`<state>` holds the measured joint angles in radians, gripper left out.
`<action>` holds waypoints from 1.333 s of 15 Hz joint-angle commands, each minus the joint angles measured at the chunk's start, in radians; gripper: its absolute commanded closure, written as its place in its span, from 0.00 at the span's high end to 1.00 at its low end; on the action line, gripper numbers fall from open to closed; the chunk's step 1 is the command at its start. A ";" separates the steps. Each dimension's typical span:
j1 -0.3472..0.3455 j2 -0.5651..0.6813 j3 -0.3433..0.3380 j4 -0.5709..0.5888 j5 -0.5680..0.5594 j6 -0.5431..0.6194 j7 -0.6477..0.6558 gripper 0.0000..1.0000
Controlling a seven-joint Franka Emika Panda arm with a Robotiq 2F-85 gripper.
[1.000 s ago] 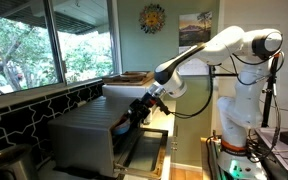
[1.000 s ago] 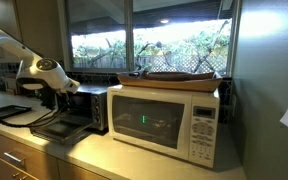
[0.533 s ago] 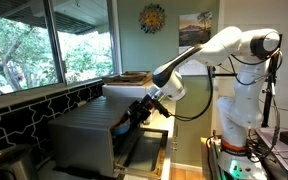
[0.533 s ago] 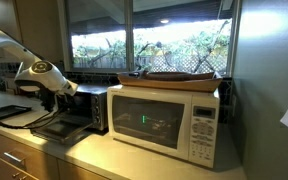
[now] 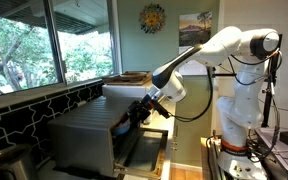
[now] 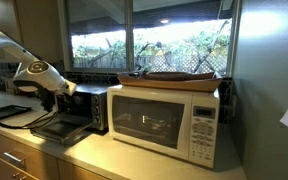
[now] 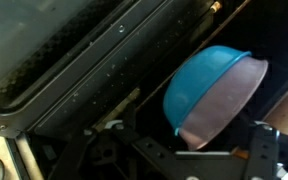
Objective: Move the purple bowl to the bottom space in the oven
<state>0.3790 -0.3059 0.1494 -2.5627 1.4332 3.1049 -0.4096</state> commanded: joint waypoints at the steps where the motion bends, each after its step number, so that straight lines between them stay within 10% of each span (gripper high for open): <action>1: -0.001 -0.021 0.007 0.000 0.004 0.030 0.007 0.64; 9: -0.029 -0.026 0.019 -0.009 -0.076 0.021 0.030 0.02; 20: -0.044 -0.044 0.001 0.003 -0.121 -0.022 0.012 0.00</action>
<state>0.3396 -0.3256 0.1590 -2.5612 1.3205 3.1140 -0.4046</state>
